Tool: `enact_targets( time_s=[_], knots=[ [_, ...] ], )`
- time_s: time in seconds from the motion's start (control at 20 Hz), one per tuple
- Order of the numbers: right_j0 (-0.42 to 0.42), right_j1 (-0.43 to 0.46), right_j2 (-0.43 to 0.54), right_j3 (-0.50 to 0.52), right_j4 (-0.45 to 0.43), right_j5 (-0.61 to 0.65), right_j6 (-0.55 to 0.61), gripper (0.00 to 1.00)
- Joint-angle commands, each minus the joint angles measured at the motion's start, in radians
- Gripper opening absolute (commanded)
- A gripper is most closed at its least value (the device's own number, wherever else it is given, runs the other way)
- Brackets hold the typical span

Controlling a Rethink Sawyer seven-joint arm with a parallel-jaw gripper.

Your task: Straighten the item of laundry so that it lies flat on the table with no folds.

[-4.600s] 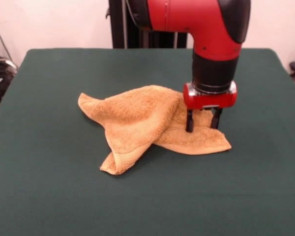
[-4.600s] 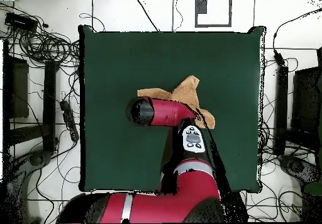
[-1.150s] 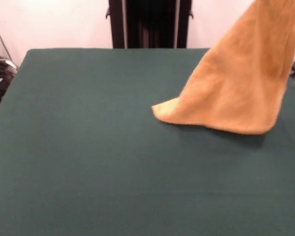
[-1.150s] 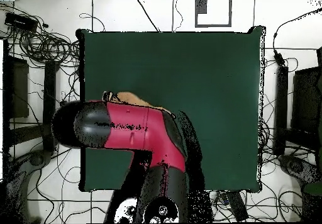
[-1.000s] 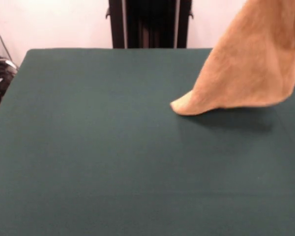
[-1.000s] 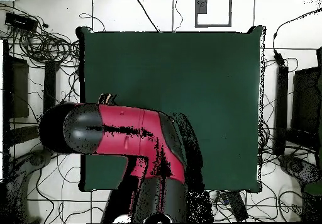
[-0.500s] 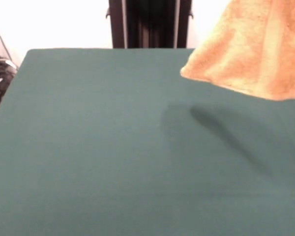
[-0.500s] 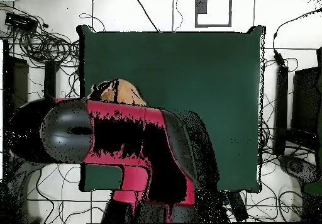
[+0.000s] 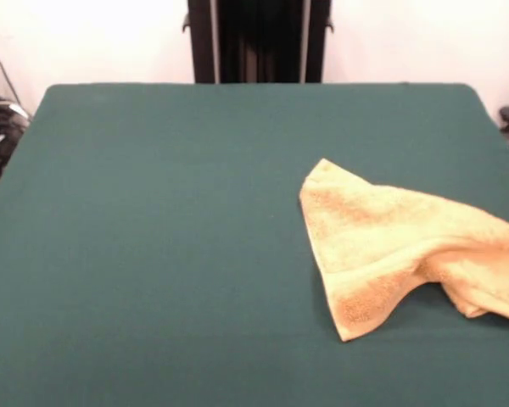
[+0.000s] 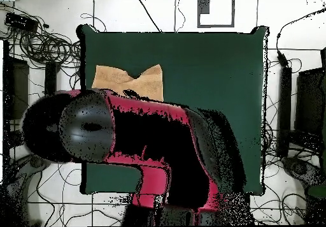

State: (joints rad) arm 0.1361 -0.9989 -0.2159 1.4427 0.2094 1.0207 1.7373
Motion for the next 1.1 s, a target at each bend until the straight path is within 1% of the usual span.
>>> enact_targets(
  time_s=[0.05,0.1,0.3,0.5,0.55,0.65,0.75,0.95,1.05,1.1],
  knots=[
    [-0.085,0.099,0.152,0.238,0.040,-0.384,0.057,0.00],
    [-0.104,0.113,0.169,0.246,0.034,-0.431,0.044,0.00],
    [-0.159,0.160,0.229,0.265,0.032,-0.504,0.029,0.00],
    [-0.178,0.176,0.267,0.286,0.027,-0.557,0.059,0.00],
    [-0.176,0.184,0.268,0.281,0.025,-0.554,0.068,0.00],
    [-0.150,0.211,0.233,0.240,0.004,-0.498,0.096,0.00],
    [-0.135,0.233,0.217,0.222,-0.011,-0.508,0.110,0.00],
    [-0.122,0.239,0.205,0.221,-0.032,-0.551,0.104,0.00],
    [-0.113,0.246,0.191,0.206,-0.040,-0.523,0.098,0.00],
    [-0.109,0.250,0.184,0.199,-0.044,-0.509,0.095,1.00]
  ],
)
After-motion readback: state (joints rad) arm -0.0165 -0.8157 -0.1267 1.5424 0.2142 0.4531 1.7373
